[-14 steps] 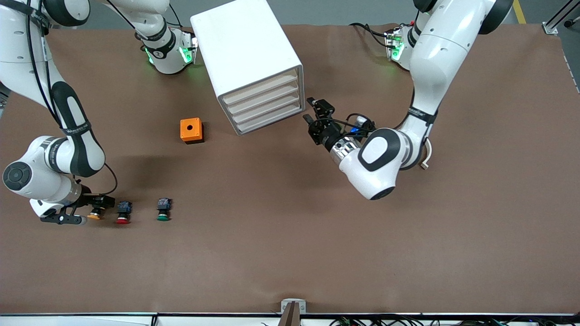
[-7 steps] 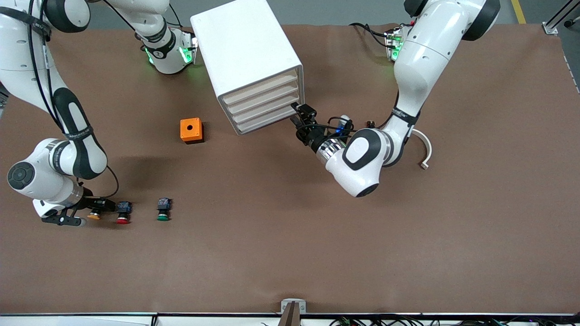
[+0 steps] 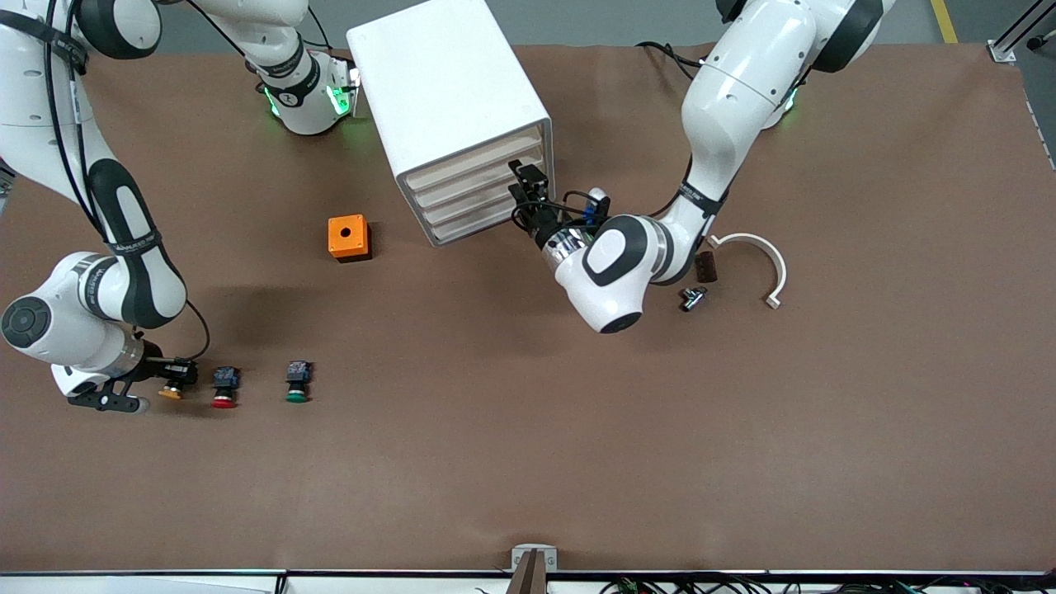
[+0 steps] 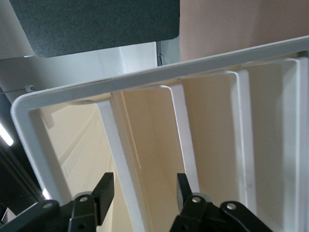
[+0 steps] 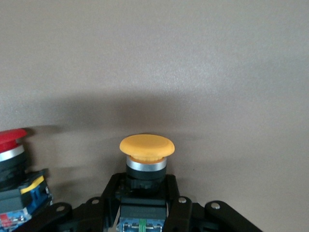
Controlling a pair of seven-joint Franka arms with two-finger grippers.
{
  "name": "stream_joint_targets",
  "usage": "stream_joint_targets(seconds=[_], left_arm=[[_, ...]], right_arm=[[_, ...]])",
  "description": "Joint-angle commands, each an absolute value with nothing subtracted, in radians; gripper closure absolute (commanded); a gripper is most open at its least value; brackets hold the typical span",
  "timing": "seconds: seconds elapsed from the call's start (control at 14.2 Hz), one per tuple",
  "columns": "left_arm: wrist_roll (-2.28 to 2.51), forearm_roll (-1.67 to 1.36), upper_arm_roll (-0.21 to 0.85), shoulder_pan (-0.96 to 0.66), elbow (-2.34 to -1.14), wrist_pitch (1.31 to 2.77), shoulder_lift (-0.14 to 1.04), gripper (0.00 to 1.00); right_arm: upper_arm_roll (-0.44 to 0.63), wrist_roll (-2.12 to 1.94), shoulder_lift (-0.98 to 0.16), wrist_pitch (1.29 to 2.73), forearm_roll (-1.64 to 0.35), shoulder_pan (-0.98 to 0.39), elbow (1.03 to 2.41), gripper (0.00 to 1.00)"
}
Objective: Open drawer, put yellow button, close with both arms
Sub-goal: 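Grasp the yellow button with the right gripper while the left gripper grips the drawer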
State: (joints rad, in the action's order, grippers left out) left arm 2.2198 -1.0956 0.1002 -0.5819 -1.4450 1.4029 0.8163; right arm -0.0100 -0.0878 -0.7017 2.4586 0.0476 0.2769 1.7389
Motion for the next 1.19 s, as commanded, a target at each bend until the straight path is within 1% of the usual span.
stream_joint_targets(seconds=[0.0,0.14,0.28,0.42,0.56,0.7,0.91,1.12], left_arm=[[2.237,-1.121,0.116,-0.603,-1.468,1.41,0.798,0.41],[2.241,-1.121,0.132,-0.601,-1.47,1.41,0.795,0.42],[2.27,-1.121,0.138,-0.604,-1.47,1.411,0.795,0.43],[2.279,-1.121,0.149,-0.612,-1.473,1.411,0.795,0.55],[2.279,-1.121,0.155,-0.614,-1.476,1.41,0.795,0.7],[2.279,-1.12,0.164,-0.614,-1.482,1.411,0.795,0.78],[2.279,-1.12,0.164,-0.611,-1.482,1.411,0.795,0.84],[2.279,-1.117,0.164,-0.598,-1.482,1.411,0.795,0.85]], right_arm=[[-0.028,-0.098,-0.7,2.428,0.009,0.291,1.732,0.94],[-0.029,-0.098,-0.695,2.427,0.009,0.288,1.732,0.97],[-0.031,-0.098,-0.683,2.373,0.009,0.284,1.714,0.99],[-0.055,-0.095,-0.657,2.277,0.009,0.282,1.672,1.0],[-0.066,-0.091,-0.621,2.193,0.008,0.281,1.643,1.0],[-0.08,-0.087,-0.58,2.129,-0.005,0.276,1.629,1.0],[-0.09,-0.078,-0.506,2.002,-0.008,0.267,1.605,1.0],[-0.091,-0.022,-0.456,1.876,-0.014,0.249,1.574,1.0]])
